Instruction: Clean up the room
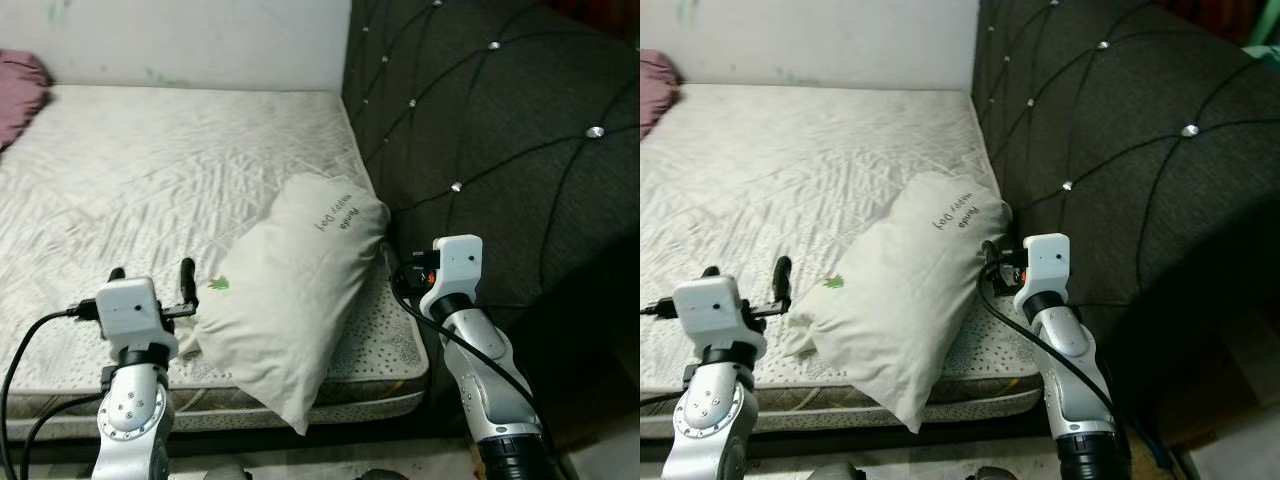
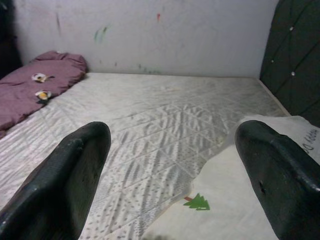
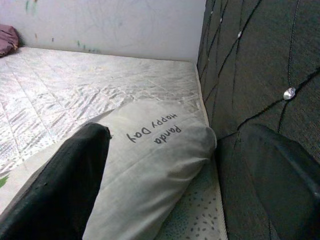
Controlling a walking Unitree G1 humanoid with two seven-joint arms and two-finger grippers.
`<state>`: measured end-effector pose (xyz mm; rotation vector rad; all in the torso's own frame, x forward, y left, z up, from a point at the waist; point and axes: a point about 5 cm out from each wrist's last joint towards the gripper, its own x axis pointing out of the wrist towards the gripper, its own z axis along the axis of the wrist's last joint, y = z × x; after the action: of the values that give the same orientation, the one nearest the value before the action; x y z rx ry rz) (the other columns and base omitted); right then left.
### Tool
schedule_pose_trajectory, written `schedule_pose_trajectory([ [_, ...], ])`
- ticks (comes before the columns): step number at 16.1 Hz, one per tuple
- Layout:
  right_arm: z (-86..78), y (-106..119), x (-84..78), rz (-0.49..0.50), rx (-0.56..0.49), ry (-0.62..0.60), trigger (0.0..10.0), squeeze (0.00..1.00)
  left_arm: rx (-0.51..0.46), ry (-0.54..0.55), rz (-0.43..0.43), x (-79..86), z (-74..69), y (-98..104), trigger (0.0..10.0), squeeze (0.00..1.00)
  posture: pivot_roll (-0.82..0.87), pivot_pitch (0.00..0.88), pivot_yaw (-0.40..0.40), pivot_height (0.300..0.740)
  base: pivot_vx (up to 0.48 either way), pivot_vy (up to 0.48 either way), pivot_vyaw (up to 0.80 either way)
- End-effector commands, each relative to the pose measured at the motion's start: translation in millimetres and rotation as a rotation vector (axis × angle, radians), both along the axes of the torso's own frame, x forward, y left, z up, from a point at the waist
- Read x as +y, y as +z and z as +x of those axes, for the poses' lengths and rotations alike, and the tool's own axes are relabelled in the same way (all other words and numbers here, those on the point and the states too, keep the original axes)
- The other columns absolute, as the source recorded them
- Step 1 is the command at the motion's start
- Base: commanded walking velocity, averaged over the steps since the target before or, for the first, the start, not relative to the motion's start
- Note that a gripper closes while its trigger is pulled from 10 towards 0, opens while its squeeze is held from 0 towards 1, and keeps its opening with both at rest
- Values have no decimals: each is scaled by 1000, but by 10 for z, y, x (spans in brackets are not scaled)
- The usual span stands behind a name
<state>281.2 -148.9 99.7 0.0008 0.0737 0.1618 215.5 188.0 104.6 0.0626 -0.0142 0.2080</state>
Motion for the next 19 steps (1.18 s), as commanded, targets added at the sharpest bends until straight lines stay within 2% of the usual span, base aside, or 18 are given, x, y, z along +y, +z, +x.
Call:
schedule_pose_trajectory([
  [1, 14, 55, -16, -4, -19, -4, 10000, 0, -19, 5, 8, -10, 1, 56, 10000, 0, 3, 0, -45, 740, 0, 0, 0],
  [6, 18, 75, -18, -8, -29, -15, 10000, 0, -36, -23, 17, -46, 12, 81, 10000, 0, 2, 0, -41, 740, 0, 0, 0],
  [11, 31, 132, -52, 14, -44, -77, 10000, 0, -22, 67, 41, 26, 19, 78, 10000, 0, 2, 0, -39, 740, 0, 0, -597],
  [13, -39, 175, -147, -11, -62, -115, 10000, 0, -8, 75, 12, 61, -22, 61, 10000, 0, 4, 0, -37, 740, 0, 0, 0],
  [17, -169, 100, -400, -49, -38, -191, 10000, 0, -8, 108, -16, 99, -31, 69, 10000, 0, -6, 0, -34, 740, 0, 0, 0],
  [19, -268, 85, -395, -41, -27, -145, 10000, 0, 0, 105, -51, 95, -30, 74, 10000, 0, -4, 0, -30, 740, 0, 0, 0],
])
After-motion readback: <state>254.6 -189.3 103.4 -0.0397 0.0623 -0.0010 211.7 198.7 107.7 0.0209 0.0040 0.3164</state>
